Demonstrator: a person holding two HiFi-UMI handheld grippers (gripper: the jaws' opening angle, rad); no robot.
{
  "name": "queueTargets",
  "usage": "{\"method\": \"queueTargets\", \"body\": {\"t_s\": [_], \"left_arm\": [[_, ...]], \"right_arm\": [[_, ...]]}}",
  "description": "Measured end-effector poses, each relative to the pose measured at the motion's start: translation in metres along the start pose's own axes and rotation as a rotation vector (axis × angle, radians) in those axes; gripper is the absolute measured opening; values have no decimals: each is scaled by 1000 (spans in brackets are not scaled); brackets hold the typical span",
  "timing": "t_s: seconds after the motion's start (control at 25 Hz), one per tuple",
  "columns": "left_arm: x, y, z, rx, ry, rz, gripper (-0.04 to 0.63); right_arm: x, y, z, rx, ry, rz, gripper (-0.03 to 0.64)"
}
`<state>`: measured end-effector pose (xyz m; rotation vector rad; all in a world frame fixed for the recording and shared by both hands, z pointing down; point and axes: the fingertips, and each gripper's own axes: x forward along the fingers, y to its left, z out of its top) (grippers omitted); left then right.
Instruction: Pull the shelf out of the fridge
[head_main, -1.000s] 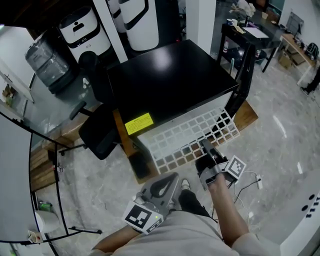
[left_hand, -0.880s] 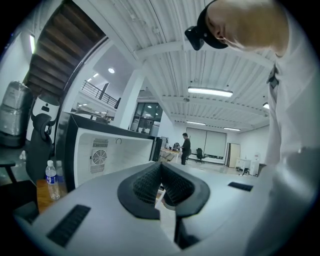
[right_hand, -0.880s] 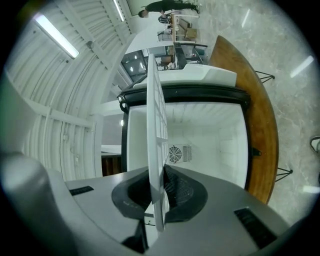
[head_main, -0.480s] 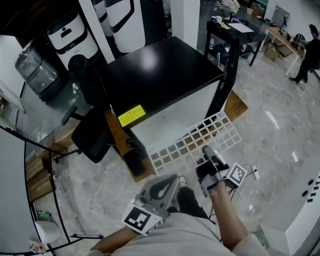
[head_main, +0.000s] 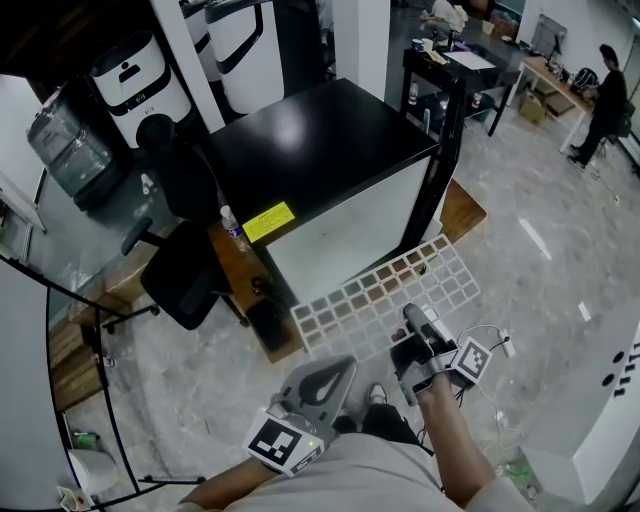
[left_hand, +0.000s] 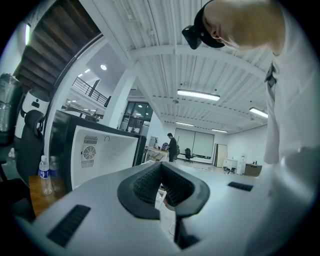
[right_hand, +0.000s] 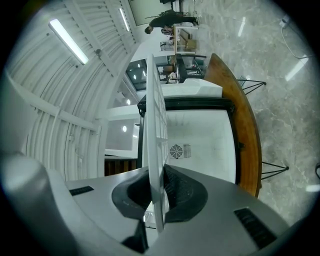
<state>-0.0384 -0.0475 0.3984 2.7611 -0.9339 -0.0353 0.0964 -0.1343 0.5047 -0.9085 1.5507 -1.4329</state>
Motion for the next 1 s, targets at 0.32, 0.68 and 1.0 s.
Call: {"method": "queueTargets", "body": {"t_s": [0.32,0.68,1.0], "left_arm": [[13,-19,3,15,-13,13,6],[32,-48,8,32,-26,48,6],[48,-73,5,41,-28,68,6]], "right_arm": [[-11,8,7,7,30,16,44],[-19,17,19,17,85,28,44],[-32,23,35,28,103,38,44]]}}
